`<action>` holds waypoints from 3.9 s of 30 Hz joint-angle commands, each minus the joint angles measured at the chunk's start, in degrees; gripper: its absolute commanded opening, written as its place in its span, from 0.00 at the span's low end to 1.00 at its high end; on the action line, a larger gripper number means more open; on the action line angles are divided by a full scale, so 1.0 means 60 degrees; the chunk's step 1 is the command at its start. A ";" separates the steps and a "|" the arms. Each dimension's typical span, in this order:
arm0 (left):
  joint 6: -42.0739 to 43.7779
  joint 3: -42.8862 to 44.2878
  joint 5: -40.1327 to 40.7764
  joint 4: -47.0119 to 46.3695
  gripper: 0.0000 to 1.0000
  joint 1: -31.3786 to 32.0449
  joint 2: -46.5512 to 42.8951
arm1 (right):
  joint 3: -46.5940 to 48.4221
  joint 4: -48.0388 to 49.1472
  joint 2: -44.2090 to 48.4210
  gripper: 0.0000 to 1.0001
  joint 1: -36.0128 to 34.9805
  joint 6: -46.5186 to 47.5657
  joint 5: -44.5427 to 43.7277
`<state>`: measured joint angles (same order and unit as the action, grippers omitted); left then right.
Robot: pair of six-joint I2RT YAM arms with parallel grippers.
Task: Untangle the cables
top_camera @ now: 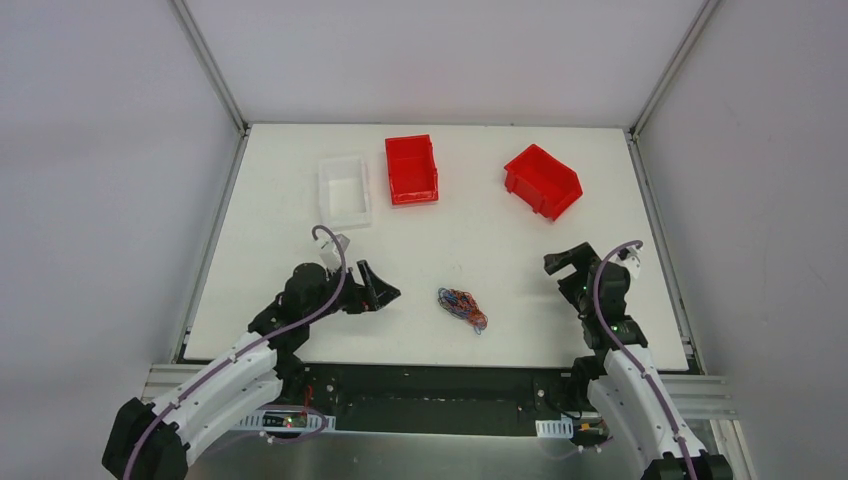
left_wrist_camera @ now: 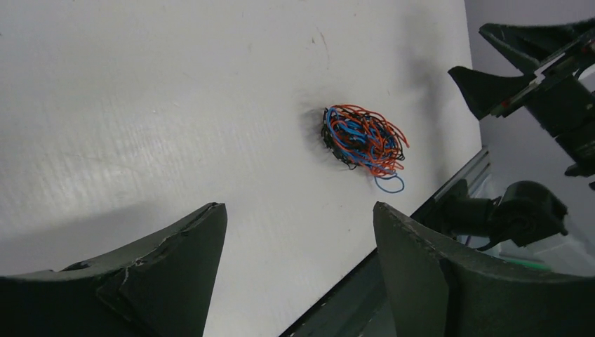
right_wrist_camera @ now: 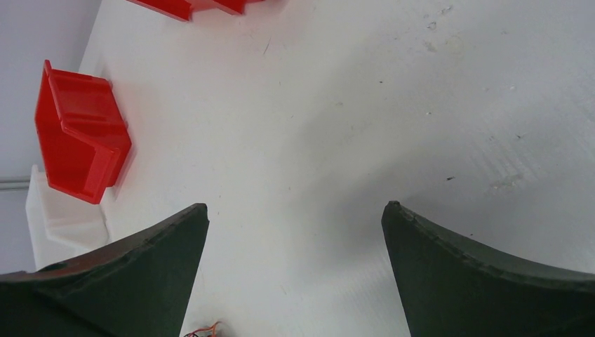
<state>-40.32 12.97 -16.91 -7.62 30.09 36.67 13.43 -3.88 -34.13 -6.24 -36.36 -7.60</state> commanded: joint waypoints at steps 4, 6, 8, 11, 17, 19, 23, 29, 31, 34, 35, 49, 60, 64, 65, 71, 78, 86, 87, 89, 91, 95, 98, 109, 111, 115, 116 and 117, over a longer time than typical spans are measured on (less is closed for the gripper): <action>-0.3216 0.0329 0.2664 -0.0440 0.79 0.2337 0.1172 | 0.0236 0.0485 0.0048 0.99 0.0021 0.0178 0.0472; -0.3372 0.0758 0.3193 -0.0487 0.79 0.2812 0.1986 | 0.0263 0.0485 -0.0015 0.99 0.0018 0.0184 0.0550; -0.3434 0.1355 0.3399 -0.0503 0.79 0.3184 0.3213 | 0.0306 0.0457 -0.0072 0.99 0.0025 0.0185 0.0582; -0.4031 0.2055 0.3958 -0.0690 0.76 0.3697 0.4483 | 0.0347 0.0321 0.0023 0.99 0.0024 0.0184 0.0513; -0.4666 0.2637 0.4444 -0.1865 0.57 0.4148 0.6290 | 0.0232 0.0254 0.0356 0.99 0.0027 0.0136 0.0273; -0.4696 0.2759 0.4328 -0.2240 0.53 0.4183 0.6805 | 0.0248 0.0210 0.0406 0.99 0.0019 0.0165 0.0254; -0.4788 0.3088 0.4012 -0.2716 0.48 0.4222 0.7755 | 0.0271 0.0083 0.0489 0.99 0.0022 0.0167 0.0177; -0.4839 0.3595 0.3483 -0.3176 0.11 0.4302 0.8940 | 0.0315 0.0144 0.0364 0.99 0.0019 0.0203 0.0364; -0.4780 0.3558 0.3505 -0.3407 0.00 0.4292 0.9009 | 0.0353 0.0282 0.0318 0.99 0.0018 0.0479 0.0993; -0.4379 0.3331 0.3577 -0.3522 0.00 0.4035 0.8630 | 0.0101 0.1335 0.0199 0.93 0.0005 0.0703 0.2707; -0.4045 0.3313 0.3297 -0.3583 0.00 0.3778 0.8494 | -0.0024 0.1818 0.0128 0.91 -0.0012 0.0714 0.3327; 0.1663 0.6192 -0.3199 -0.2116 0.00 0.0249 0.9416 | 0.1132 0.4902 -0.3939 0.66 -0.2936 0.1549 0.5396; 0.1454 0.5851 -0.2997 -0.3131 0.00 0.0156 1.0052 | 0.3886 0.3422 -0.6733 0.40 -0.3497 0.2073 0.3917; 0.1837 0.6169 -0.2650 -0.2246 0.00 0.0153 1.0229 | 0.3186 0.4795 -0.7277 0.44 -0.3553 0.1893 0.4080; 0.1929 0.6284 -0.2553 -0.1995 0.00 0.0156 1.0280 | 0.3008 0.5089 -0.7294 0.45 -0.3553 0.1807 0.4135; 0.2237 0.6826 -0.2346 -0.1180 0.00 0.0156 1.0635 | 0.3102 0.4781 -0.7361 0.53 -0.3574 0.1719 0.3953; 0.2179 0.6994 -0.1972 -0.0944 0.00 0.0143 1.0879 | 0.3280 0.4635 -0.7826 0.47 -0.3589 0.1464 0.4551; 0.2272 0.7008 -0.1640 -0.0748 0.00 0.0142 1.0773 | 0.3421 0.4983 -0.8321 0.45 -0.3691 0.1080 0.5453; 0.2280 0.6993 -0.1616 -0.0739 0.00 0.0142 1.0754 | 0.3453 0.4995 -0.8390 0.45 -0.3715 0.1069 0.5532; 0.2295 0.6951 -0.1593 -0.0735 0.00 0.0142 1.0704 | 0.3547 0.4997 -0.8575 0.45 -0.3749 0.1015 0.5671; 0.2297 0.6853 -0.1562 -0.0873 0.00 0.0142 1.0630 | 0.3653 0.5001 -0.8795 0.44 -0.3756 0.0925 0.5865; 0.2345 0.6674 -0.1513 -0.1031 0.00 0.0142 1.0420 | 0.3920 0.4990 -0.9209 0.32 -0.3778 0.0760 0.6222; 0.2390 0.6554 -0.1295 -0.1064 0.00 0.0142 1.0251 | 0.4065 0.4671 -0.9225 0.07 -0.3772 0.0793 0.6111; 0.2296 0.6161 0.0438 -0.0219 0.00 -0.0283 0.9387 | 0.2389 0.3063 -0.5297 0.00 -0.2301 0.0702 0.0986; 0.2310 0.6103 0.0617 -0.0175 0.00 -0.0308 0.9251 | 0.2015 0.3121 -0.4640 0.00 -0.2120 0.0643 0.0722; 0.2497 0.6003 -0.0265 -0.0662 0.00 -0.0298 0.9174 | 0.2003 0.4435 -0.4893 0.55 -0.2454 0.1320 0.3277; 0.2493 0.6003 -0.0386 -0.0724 0.00 -0.0298 0.9192 | 0.2285 0.4227 -0.5279 0.69 -0.2742 0.1474 0.3348; 0.2487 0.6011 -0.0454 -0.0745 0.00 -0.0298 0.9220 | 0.2665 0.3870 -0.5788 0.75 -0.3091 0.1694 0.3264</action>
<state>-26.70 49.54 -16.45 -10.07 28.08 94.04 24.95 17.76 -62.41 -19.70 -30.44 6.48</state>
